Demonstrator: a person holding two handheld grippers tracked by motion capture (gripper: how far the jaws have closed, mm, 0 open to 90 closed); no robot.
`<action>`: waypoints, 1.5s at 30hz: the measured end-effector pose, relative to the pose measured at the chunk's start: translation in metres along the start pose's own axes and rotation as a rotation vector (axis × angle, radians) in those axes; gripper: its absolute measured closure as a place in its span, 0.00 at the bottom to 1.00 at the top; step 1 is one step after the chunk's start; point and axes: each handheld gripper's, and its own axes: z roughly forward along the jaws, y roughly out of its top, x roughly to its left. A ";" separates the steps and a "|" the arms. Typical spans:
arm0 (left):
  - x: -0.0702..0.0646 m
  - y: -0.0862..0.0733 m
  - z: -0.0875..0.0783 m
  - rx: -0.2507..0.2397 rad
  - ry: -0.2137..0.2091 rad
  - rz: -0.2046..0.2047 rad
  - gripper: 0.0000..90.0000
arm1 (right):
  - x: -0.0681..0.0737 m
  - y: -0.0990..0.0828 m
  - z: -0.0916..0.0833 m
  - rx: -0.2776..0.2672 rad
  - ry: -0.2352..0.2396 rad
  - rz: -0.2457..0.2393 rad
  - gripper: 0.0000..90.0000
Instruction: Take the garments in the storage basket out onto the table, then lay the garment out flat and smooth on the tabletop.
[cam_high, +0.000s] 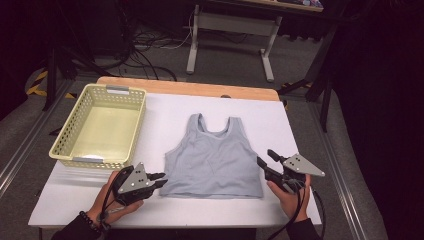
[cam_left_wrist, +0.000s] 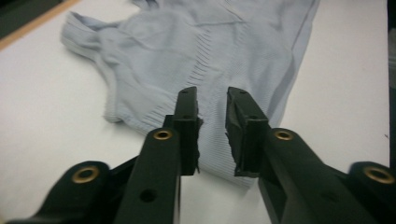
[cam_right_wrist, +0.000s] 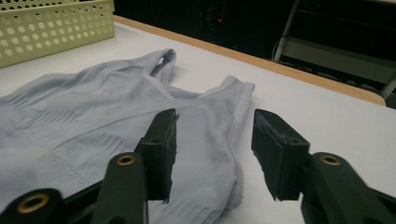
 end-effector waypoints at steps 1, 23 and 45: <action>0.001 -0.001 -0.002 -0.001 0.005 -0.002 0.81 | 0.003 0.000 0.000 0.002 0.003 -0.012 0.53; -0.010 -0.034 -0.025 0.012 0.127 -0.052 0.17 | 0.042 -0.006 -0.002 -0.039 0.042 -0.038 0.19; 0.001 -0.039 -0.023 0.051 0.184 -0.117 0.16 | 0.170 0.014 0.073 0.122 0.425 -0.282 0.41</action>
